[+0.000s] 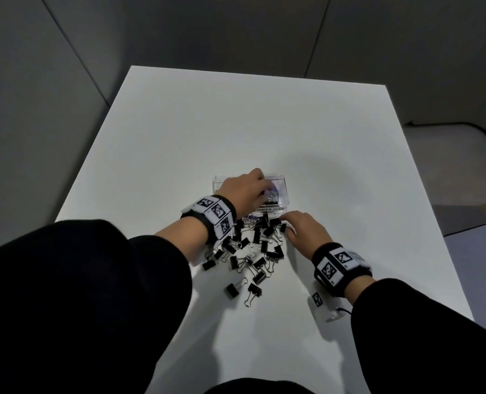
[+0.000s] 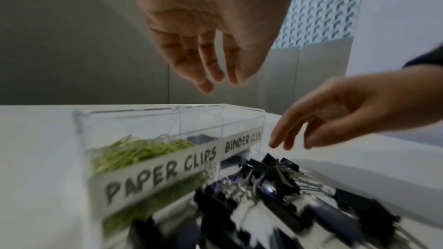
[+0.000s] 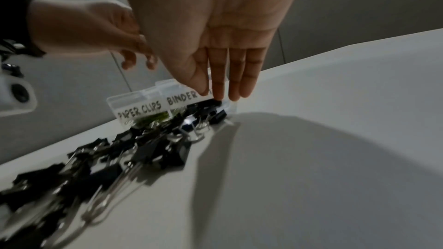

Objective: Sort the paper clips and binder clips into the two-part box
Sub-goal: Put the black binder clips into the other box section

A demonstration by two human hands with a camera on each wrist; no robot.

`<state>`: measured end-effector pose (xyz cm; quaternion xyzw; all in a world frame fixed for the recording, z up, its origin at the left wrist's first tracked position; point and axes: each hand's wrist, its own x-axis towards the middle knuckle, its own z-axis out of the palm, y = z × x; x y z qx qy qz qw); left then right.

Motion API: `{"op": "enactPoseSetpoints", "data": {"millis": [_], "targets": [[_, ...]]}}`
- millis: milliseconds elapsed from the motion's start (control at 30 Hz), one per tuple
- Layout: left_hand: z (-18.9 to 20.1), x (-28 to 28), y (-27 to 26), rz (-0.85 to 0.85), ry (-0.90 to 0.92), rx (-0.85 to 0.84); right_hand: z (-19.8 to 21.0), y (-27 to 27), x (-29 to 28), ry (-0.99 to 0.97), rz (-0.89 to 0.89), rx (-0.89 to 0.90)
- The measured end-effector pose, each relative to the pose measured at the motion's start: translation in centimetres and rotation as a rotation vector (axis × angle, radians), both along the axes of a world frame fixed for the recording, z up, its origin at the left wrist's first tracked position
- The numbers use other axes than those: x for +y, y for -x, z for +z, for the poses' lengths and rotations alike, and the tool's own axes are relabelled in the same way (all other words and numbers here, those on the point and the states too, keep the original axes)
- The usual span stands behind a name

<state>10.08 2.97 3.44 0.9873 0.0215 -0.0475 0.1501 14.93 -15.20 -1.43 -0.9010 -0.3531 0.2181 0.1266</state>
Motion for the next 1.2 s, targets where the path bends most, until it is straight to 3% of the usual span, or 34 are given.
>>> {"op": "enactPoseSetpoints", "data": {"millis": [67, 267, 400, 567, 900, 1200], "targets": [[-0.5, 0.6, 2.2, 0.032, -0.011, -0.014, -0.7, 0.6, 0.3, 0.034, 0.063, -0.012], [-4.2, 1.4, 9.3, 0.037, -0.108, 0.146, -1.2, 2.3, 0.8, 0.209, 0.173, -0.058], [-6.3, 0.9, 11.4, 0.132, -0.126, 0.283, -0.5, 4.0, 0.6, 0.241, 0.189, -0.025], [-6.6, -0.3, 12.5, 0.122, -0.079, 0.308, 0.3, 5.0, -0.5, 0.284, 0.244, 0.014], [-5.7, 0.4, 13.9, 0.115, 0.012, 0.476, -0.7, 5.9, -1.3, 0.327, 0.177, 0.011], [-6.4, 0.5, 13.3, 0.277, 0.273, 0.427, -1.1, 5.6, -0.5, 0.199, -0.001, 0.146]]}}
